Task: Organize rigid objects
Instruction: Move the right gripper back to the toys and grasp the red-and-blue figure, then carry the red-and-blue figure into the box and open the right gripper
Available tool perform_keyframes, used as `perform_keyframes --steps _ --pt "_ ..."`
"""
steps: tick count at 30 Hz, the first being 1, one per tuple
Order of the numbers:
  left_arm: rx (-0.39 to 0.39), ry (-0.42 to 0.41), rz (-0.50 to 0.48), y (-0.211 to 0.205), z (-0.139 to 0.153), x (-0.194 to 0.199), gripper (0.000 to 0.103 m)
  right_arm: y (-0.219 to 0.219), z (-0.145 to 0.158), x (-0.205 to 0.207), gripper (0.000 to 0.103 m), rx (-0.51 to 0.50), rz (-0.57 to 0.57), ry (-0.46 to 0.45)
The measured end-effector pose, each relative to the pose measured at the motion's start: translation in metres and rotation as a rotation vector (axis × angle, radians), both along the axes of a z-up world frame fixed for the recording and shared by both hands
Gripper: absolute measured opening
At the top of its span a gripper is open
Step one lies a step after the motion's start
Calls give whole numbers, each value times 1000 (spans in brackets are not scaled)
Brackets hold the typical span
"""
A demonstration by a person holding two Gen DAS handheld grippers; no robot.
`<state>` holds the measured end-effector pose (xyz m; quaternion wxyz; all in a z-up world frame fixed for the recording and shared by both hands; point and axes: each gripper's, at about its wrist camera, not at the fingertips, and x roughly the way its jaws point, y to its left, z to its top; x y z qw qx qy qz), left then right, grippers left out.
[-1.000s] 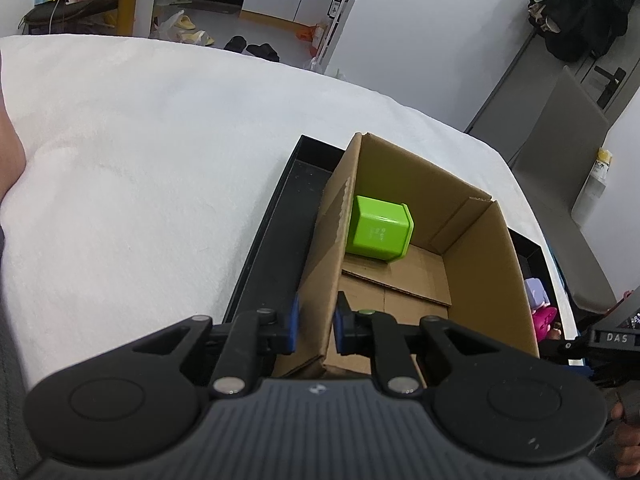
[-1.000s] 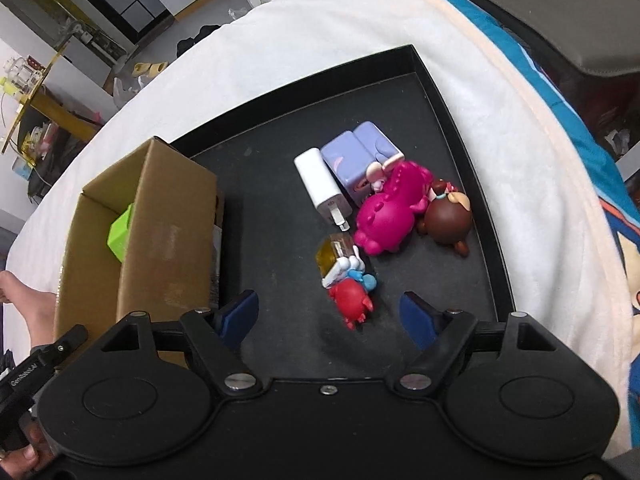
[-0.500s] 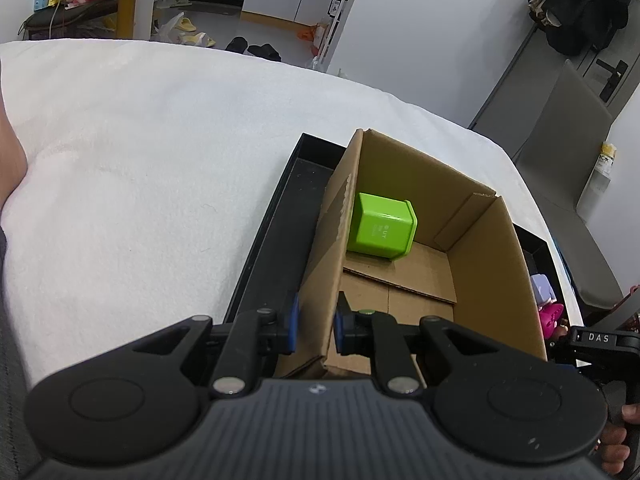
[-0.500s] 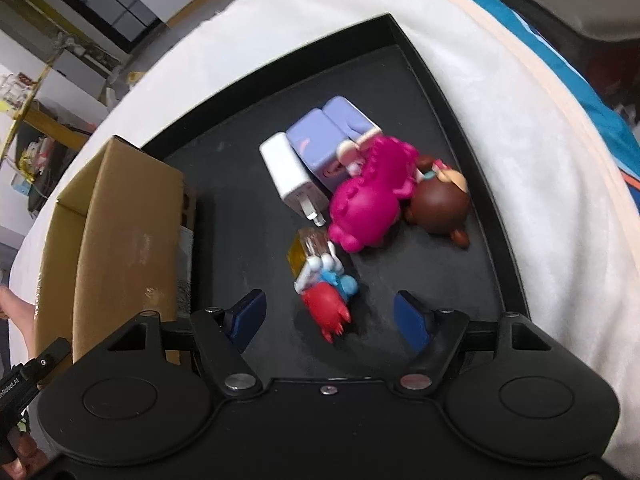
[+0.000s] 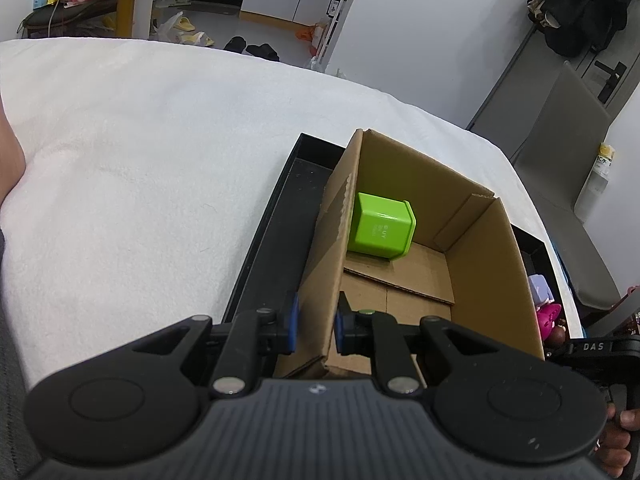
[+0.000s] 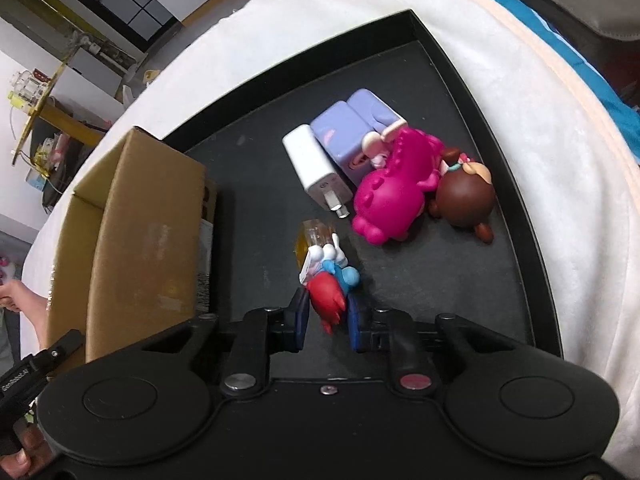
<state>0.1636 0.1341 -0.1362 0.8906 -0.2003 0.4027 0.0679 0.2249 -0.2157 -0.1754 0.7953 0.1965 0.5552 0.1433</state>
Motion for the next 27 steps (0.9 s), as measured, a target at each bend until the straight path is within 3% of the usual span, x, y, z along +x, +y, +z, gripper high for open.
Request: perform_keyframes --steps 10,27 --pt "-5 -3 -4 1 0 -2 17 -2 17 -5 19 29 -10 -19" --pt "29 -6 -10 -6 1 -1 16 26 85 -7 19 41 46 -146"
